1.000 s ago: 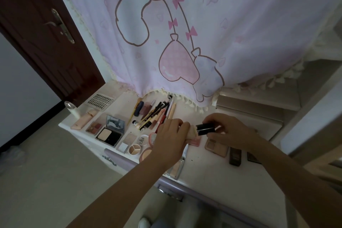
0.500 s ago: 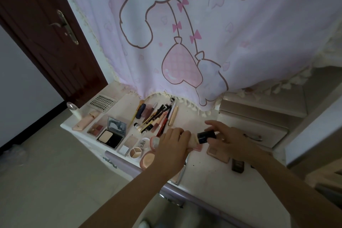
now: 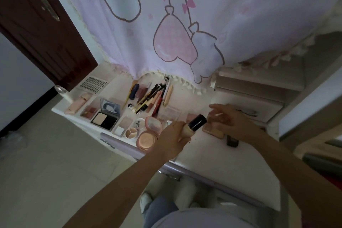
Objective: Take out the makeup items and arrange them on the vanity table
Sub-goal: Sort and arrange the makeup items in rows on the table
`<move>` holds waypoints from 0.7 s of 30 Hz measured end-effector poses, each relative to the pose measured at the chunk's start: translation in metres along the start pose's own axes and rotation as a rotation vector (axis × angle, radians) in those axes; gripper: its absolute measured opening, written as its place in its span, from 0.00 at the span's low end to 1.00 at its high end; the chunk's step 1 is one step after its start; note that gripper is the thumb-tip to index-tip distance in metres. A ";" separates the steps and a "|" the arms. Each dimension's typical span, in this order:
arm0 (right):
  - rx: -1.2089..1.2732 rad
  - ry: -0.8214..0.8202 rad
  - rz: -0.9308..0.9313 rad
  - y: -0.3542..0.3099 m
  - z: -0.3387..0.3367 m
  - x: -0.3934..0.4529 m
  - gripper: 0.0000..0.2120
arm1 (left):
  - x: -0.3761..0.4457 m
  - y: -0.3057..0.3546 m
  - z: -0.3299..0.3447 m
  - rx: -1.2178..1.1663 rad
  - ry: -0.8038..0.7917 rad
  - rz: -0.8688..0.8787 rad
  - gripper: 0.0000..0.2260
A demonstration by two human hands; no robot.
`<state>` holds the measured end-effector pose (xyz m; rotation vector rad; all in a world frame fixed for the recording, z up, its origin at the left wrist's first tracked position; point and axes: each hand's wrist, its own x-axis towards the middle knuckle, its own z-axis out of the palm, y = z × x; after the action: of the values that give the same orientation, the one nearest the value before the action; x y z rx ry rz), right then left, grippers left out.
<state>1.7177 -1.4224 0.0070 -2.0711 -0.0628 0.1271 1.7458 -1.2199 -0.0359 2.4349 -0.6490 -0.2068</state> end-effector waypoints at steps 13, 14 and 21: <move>-0.350 0.263 0.608 0.107 0.020 -0.021 0.15 | 0.007 -0.032 0.062 -0.235 -0.282 -0.253 0.18; -0.352 0.276 0.622 0.109 0.021 -0.020 0.16 | 0.010 -0.034 0.062 -0.227 -0.300 -0.261 0.19; -0.371 0.291 0.689 0.112 0.023 0.002 0.28 | 0.026 -0.043 0.055 -0.219 -0.419 -0.279 0.22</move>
<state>1.7164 -1.4567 -0.1025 -2.3763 0.8677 0.2451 1.7699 -1.2315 -0.1053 2.2737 -0.4265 -0.8716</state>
